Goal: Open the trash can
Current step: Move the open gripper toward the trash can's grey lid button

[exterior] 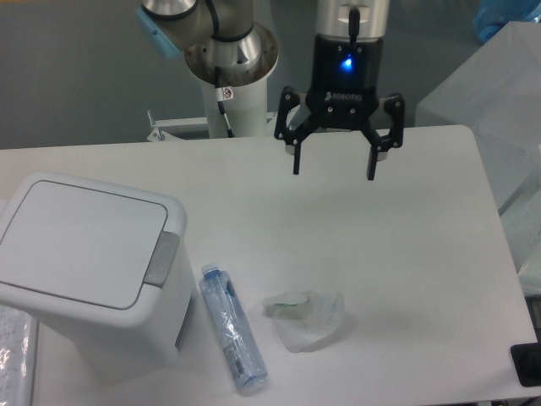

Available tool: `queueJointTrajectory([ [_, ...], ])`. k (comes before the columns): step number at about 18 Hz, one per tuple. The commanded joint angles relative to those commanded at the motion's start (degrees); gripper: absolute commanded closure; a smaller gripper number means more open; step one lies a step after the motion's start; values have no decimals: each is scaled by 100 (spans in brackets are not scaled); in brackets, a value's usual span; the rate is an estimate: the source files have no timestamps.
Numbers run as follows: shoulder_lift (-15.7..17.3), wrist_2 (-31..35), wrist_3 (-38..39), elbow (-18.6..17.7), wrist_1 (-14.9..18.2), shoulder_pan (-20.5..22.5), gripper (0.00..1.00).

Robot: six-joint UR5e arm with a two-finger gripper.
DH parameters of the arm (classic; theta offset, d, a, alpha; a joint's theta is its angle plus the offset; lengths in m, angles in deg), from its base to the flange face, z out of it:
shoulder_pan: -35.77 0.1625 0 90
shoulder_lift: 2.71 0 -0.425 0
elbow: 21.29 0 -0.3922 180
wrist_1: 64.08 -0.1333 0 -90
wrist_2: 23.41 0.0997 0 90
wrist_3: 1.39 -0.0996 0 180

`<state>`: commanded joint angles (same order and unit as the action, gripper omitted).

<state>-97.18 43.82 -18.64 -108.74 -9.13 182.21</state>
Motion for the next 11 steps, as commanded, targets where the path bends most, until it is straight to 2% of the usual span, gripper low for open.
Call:
queueJointTrajectory([
  [4,-352,0,512,17,-300,-519,0],
  [11,-502,17,828,61,-309,-871,0],
])
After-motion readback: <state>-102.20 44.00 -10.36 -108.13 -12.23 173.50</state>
